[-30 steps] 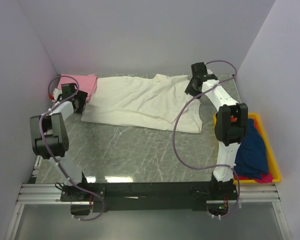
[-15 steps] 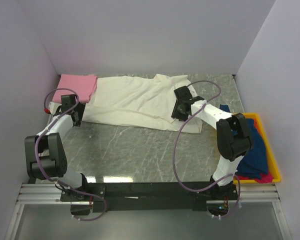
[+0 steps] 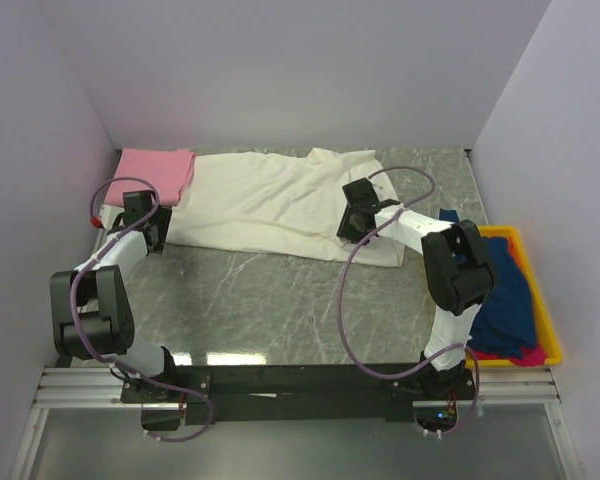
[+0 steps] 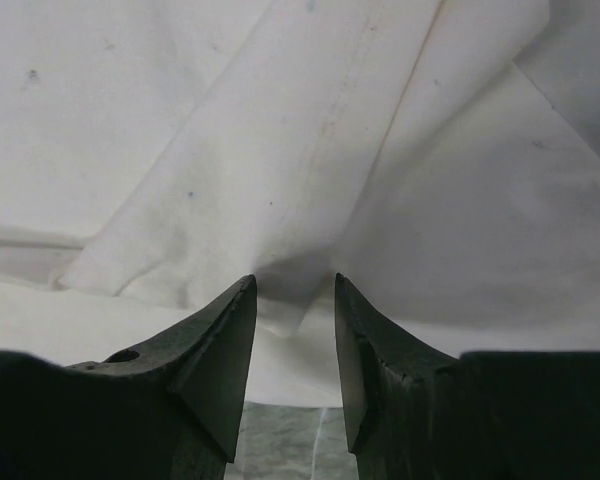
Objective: Fold and stack the t-shirts
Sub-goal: Fold the tshirt
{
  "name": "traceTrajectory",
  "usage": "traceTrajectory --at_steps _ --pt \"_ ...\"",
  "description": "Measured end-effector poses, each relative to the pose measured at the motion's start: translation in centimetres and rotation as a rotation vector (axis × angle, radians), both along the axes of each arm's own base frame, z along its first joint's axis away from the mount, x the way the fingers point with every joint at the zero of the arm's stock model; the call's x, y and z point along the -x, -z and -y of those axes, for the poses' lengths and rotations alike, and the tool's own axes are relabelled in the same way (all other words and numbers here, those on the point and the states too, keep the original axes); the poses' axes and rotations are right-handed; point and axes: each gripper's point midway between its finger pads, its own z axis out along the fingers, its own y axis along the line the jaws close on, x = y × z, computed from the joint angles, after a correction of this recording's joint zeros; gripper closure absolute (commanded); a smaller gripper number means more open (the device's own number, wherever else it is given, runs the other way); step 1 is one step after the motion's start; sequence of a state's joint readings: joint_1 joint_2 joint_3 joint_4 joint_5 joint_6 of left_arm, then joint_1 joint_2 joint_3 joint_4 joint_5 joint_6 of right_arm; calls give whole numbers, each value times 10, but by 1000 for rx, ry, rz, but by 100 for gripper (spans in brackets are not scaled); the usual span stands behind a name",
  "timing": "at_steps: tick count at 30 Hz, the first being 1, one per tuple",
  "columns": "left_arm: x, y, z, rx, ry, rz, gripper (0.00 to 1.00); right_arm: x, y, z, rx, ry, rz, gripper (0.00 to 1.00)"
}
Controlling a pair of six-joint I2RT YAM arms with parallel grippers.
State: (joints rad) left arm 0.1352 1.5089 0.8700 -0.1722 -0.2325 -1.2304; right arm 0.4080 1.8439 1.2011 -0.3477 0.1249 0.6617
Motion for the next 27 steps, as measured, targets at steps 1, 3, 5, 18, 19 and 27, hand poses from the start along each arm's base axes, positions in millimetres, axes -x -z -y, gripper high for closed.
traceTrajectory --at_steps 1,3,5,18,19,27 --pt "0 0 0 -1 1 1 28 1 4 0 4 1 -9 56" --pt "0 0 0 -5 4 1 28 1 8 1 7 3 -18 56" --pt "0 0 0 -5 5 1 28 0 7 0 5 3 -13 57" --pt "-1 5 1 -2 15 -10 28 -10 1 -5 -20 20 14 100" --pt "-1 6 1 -1 17 -11 28 -11 -1 -5 -22 20 18 100" --pt "-1 9 3 10 24 -18 28 -49 -32 -21 -47 12 82 100"
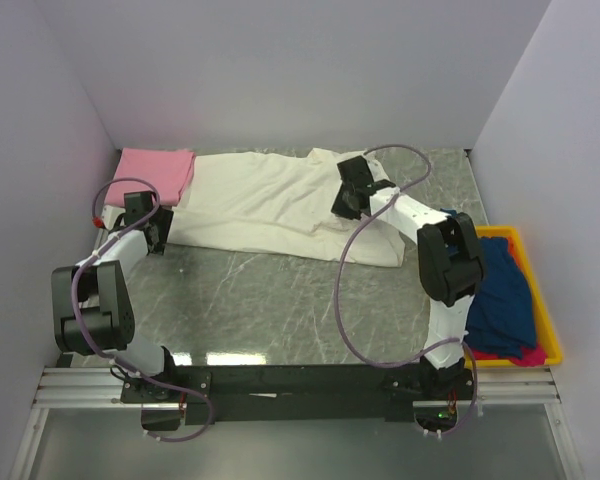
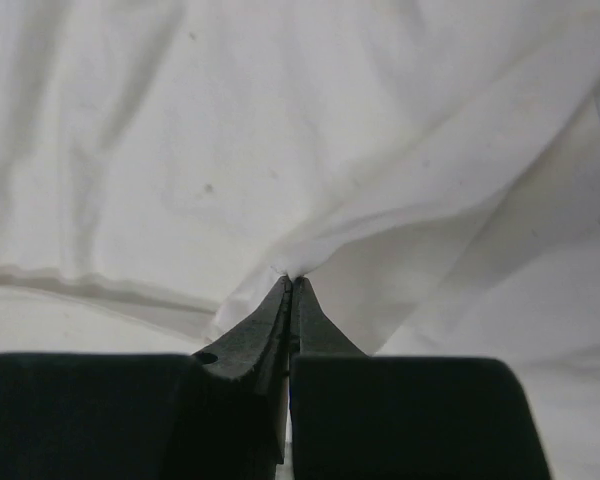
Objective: Fold and stack the t-shirts
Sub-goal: Fold the tshirt
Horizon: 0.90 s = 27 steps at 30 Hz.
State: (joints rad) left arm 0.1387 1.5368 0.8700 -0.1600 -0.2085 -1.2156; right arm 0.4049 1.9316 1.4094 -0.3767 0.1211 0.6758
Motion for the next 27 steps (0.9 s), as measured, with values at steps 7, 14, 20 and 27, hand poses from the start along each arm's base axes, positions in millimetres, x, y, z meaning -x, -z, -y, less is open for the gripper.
traceTrajectory --at_steps 7,14,20,27 --pt "-1 14 0 9 3 -32 28 -44 -11 -20 -7 -31 44 100" --pt "-3 18 1 14 8 -34 28 -52 8 -25 21 -73 11 100" --pt "-4 16 3 20 18 -26 28 -62 -5 -32 40 -130 52 75" --pt "-4 18 4 18 28 -30 28 -76 -15 -47 58 -199 107 61"
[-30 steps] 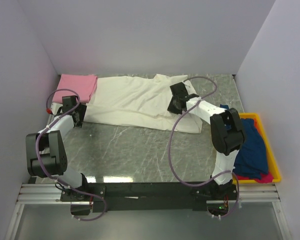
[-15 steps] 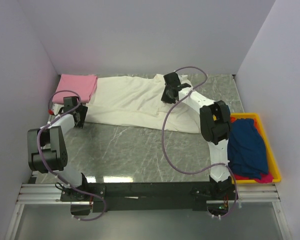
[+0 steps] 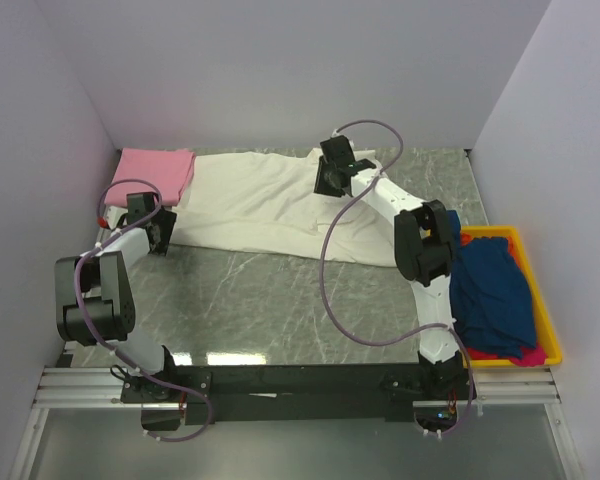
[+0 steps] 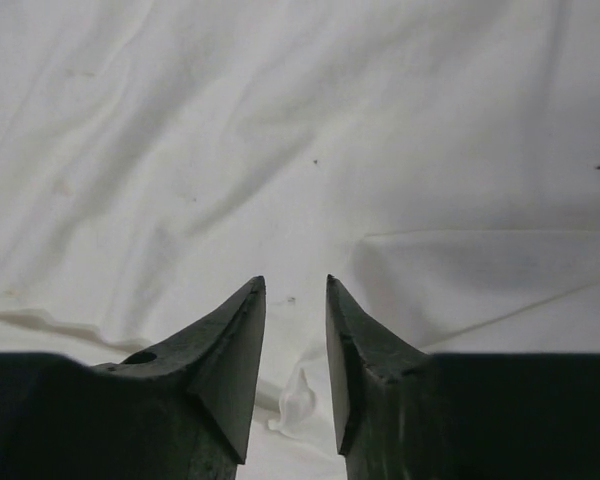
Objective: Fold and stack the t-shirts
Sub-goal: Fold the tshirt
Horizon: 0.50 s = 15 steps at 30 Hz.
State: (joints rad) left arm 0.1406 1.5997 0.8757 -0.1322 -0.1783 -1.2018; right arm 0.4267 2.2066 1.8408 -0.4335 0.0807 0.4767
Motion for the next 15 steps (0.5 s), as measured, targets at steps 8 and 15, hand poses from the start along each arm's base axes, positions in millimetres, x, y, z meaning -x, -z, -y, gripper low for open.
traceTrajectory --at_steps 8,15 --pt "-1 -2 -1 -5 6 3 28 28 12 25 93 47 -38 60" --pt "-1 -2 0 -2 9 4 28 66 18 49 141 72 -85 59"
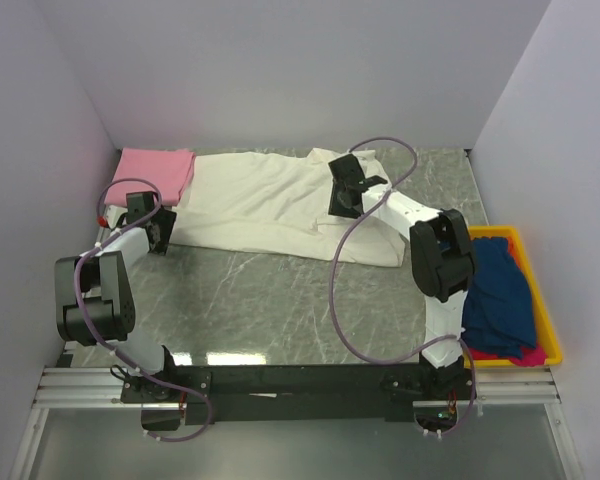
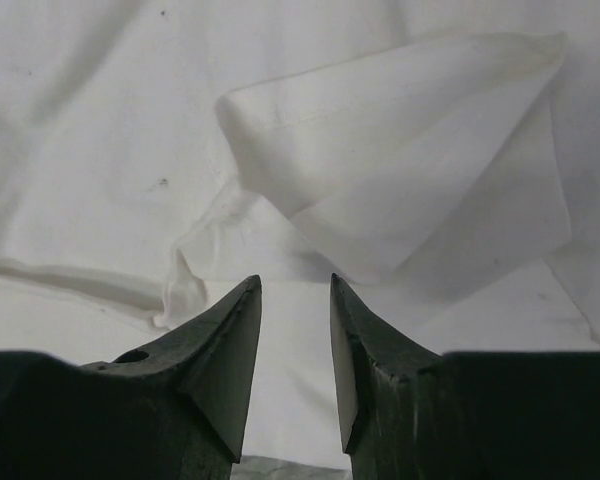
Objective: Fold and stack the t-shirts
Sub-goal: Fold the tshirt
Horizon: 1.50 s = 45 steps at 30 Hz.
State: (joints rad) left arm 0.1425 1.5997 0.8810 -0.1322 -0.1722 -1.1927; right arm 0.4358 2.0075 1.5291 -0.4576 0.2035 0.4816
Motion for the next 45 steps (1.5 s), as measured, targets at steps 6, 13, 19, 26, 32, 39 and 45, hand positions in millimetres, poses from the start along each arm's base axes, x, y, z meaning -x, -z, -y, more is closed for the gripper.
traceTrajectory --at_steps 6,13,19,26,32,39,45 --pt "0 0 1 3 2 1 28 18 9 7 -3 18 -26 69" --pt "0 0 2 7 7 1 28 26 19 10 -5 36 -50 85" --pt "0 0 1 9 5 1 28 23 23 10 3 45 -55 91" --pt "0 0 1 13 6 2 28 7 33 7 15 53 -60 90" --pt "-2 -2 1 12 6 8 28 -2 33 7 13 59 -49 82" --pt "-6 -8 0 11 6 22 28 -31 23 -3 -3 44 13 69" --pt "-8 -8 -1 16 6 25 28 -48 29 -13 -9 18 23 60"
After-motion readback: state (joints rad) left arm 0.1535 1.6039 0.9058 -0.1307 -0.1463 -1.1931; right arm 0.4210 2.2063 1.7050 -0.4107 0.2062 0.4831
